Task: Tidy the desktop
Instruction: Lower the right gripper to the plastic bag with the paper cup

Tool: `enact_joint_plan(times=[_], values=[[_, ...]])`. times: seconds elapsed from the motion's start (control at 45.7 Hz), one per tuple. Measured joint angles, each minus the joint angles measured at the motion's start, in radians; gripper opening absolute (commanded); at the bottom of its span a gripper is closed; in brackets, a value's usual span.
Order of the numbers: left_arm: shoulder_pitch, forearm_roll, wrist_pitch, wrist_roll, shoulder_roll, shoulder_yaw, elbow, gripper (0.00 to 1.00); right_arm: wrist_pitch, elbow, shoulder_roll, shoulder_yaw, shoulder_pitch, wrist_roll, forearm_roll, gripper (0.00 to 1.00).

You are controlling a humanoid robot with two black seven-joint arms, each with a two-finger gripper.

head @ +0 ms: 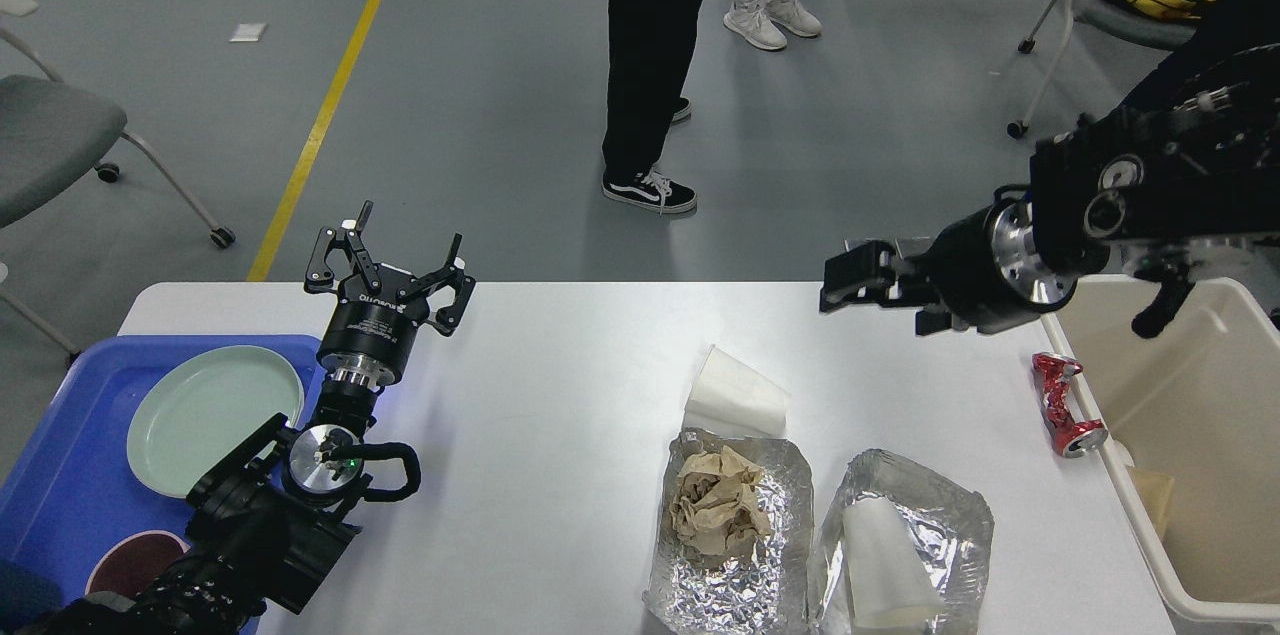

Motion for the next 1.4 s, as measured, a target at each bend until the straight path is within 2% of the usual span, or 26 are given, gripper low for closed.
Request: enact_joint_plan(times=[0.175,0.328,0.526,0.766,0.81,0.832,0.854,0.92,0.942,1.095,1.401], values=[[0.000,0.000,0.000,0.000,0.000,0.000,0.000,0.96,-0.038,-0.041,-0.043,-0.023,-0.112,-0.003,-0.001,1.00],[-0.001,0.000,0.000,0.000,0.000,0.000,0.000,0.96,-0.151,-0.113,-0.088,-0.049,-0.338,-0.005,-0.005,1.00],[0.000,0.000,0.000,0.000,0.000,0.000,0.000,0.96,-0.333,-0.180,-0.060,-0.047,-0.612,-0.005,-0.007,1.00],[-0.001,0.000,0.000,0.000,0.000,0.000,0.000,0.96,-0.446,-0.242,-0.041,-0.042,-0.782,0.002,-0.008,0.99],[-0.001,0.000,0.000,0.000,0.000,0.000,0.000,0.96,-0.468,-0.249,-0.039,-0.039,-0.803,0.004,-0.009,0.89],[-0.001,0.000,0.000,0.000,0.000,0.000,0.000,0.96,-0.480,-0.254,-0.039,-0.038,-0.813,0.005,-0.009,0.78],[-0.001,0.000,0.000,0.000,0.000,0.000,0.000,0.96,-0.495,-0.259,-0.038,-0.037,-0.823,0.006,-0.009,0.62],[-0.001,0.000,0.000,0.000,0.000,0.000,0.000,0.96,-0.546,-0.284,-0.032,-0.034,-0.856,0.008,-0.009,0.06],[-0.001,0.000,0.000,0.000,0.000,0.000,0.000,0.96,-0.559,-0.293,-0.027,-0.034,-0.866,0.008,-0.009,0.00],[-0.001,0.000,0.000,0.000,0.000,0.000,0.000,0.96,-0.603,-0.355,0.032,-0.036,-0.914,0.009,-0.011,0.00],[-0.001,0.000,0.000,0.000,0.000,0.000,0.000,0.96,-0.620,-0.355,0.025,-0.034,-0.918,0.006,-0.010,0.00]])
